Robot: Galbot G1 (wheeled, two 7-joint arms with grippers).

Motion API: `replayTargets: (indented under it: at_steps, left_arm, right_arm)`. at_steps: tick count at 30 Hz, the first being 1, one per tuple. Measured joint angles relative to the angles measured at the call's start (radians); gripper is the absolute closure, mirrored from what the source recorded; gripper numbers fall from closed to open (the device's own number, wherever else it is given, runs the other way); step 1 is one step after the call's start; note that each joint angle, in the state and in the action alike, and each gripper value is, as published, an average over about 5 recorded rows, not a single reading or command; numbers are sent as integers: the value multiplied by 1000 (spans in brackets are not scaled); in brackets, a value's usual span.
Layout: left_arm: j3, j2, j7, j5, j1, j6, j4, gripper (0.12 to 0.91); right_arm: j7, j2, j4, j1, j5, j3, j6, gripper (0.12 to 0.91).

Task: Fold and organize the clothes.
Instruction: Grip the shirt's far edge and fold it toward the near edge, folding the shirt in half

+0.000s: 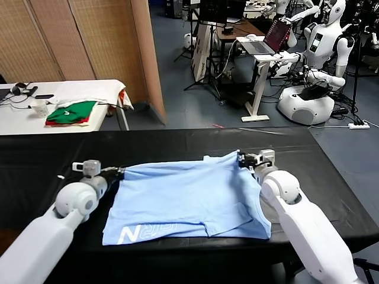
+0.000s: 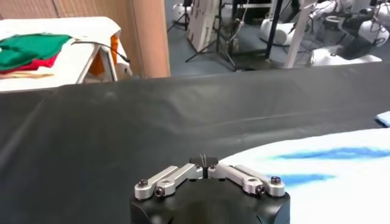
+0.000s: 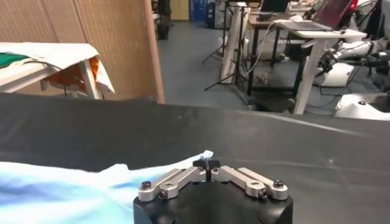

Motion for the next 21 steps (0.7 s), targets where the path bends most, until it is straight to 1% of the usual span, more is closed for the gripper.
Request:
replayTargets:
  at_steps: [7, 14, 17, 21]
  left_arm:
    - [-62, 42, -5, 14, 113, -3, -124, 882]
    - [-123, 71, -10, 24, 222, -4, -218, 882]
    - [-142, 74, -23, 26, 265, 6, -251, 882]
    - [-155, 74, -33, 31, 315, 35, -284, 882]
  right_arm:
    - [1, -43, 133, -133, -16, 55, -23, 884]
    - [50, -74, 243, -278, -50, 95, -96, 884]
    - [54, -79, 272, -328, -62, 109, -122, 884]
    - [53, -77, 289, -380, -73, 114, -133, 884]
